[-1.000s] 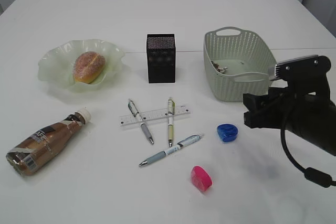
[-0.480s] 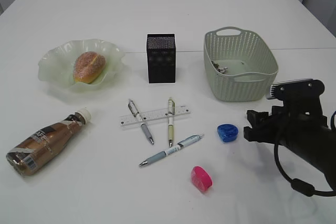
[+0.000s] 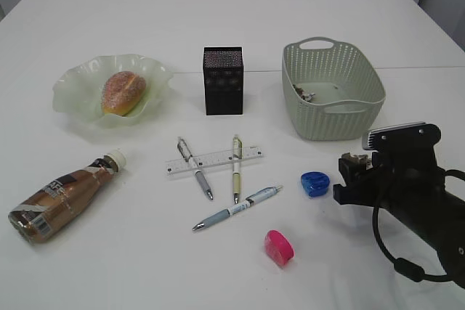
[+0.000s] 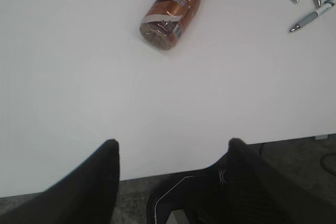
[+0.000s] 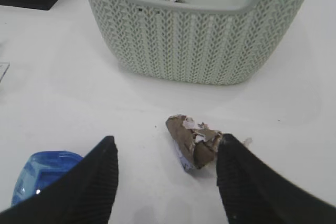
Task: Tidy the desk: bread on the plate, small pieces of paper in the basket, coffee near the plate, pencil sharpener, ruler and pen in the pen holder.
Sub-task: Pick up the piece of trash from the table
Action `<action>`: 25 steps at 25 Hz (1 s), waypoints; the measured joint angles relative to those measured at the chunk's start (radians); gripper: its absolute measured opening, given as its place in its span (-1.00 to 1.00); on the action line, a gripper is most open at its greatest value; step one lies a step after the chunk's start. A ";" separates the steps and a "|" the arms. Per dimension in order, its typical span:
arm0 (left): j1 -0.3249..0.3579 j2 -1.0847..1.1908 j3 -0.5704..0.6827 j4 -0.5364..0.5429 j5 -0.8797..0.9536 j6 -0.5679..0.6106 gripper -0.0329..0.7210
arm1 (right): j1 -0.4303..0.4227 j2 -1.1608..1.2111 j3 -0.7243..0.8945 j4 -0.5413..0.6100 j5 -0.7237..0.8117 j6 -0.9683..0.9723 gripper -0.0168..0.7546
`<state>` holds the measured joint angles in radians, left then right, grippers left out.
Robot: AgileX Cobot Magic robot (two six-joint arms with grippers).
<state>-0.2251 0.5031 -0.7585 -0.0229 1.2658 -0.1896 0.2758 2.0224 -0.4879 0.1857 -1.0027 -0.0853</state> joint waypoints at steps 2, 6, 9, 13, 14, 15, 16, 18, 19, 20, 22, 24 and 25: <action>0.000 0.000 0.000 0.000 0.000 -0.002 0.31 | 0.000 0.005 -0.002 -0.007 -0.005 0.000 0.26; 0.000 0.000 0.000 0.000 0.000 -0.002 0.31 | 0.000 0.005 -0.014 -0.009 -0.009 0.000 0.26; 0.000 0.000 0.000 0.000 0.000 -0.002 0.31 | 0.000 0.005 -0.034 -0.009 0.024 0.000 0.26; 0.000 0.000 0.000 0.000 0.000 -0.004 0.31 | 0.000 0.005 -0.053 -0.004 0.071 0.000 0.26; 0.000 0.000 0.000 0.000 0.000 -0.004 0.31 | 0.000 0.005 -0.056 0.003 0.077 0.000 0.26; 0.000 0.000 0.000 0.000 0.000 -0.005 0.31 | 0.000 0.005 -0.057 0.015 0.078 0.000 0.26; 0.000 0.000 0.000 0.000 0.000 -0.005 0.31 | 0.000 0.005 -0.058 0.030 0.081 0.000 0.26; 0.000 0.000 0.000 0.002 0.000 -0.005 0.31 | 0.000 0.005 -0.058 0.049 0.083 0.000 0.26; 0.000 0.000 0.000 0.002 0.000 -0.005 0.31 | 0.000 0.005 -0.058 0.053 0.086 0.000 0.26; 0.000 0.000 0.000 0.002 0.000 -0.006 0.31 | 0.000 0.005 -0.058 0.055 0.088 0.000 0.26; 0.000 0.000 0.000 0.002 0.000 -0.006 0.31 | 0.000 0.005 -0.060 0.057 0.095 0.000 0.26; 0.000 0.000 0.000 0.002 0.000 -0.006 0.31 | 0.000 0.005 -0.074 0.061 0.113 -0.004 0.26; 0.000 0.000 0.000 0.002 0.000 -0.006 0.31 | 0.000 0.006 -0.082 0.061 0.115 -0.007 0.26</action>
<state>-0.2251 0.5031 -0.7585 -0.0211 1.2658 -0.1958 0.2758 2.0288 -0.5702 0.2464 -0.8876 -0.0918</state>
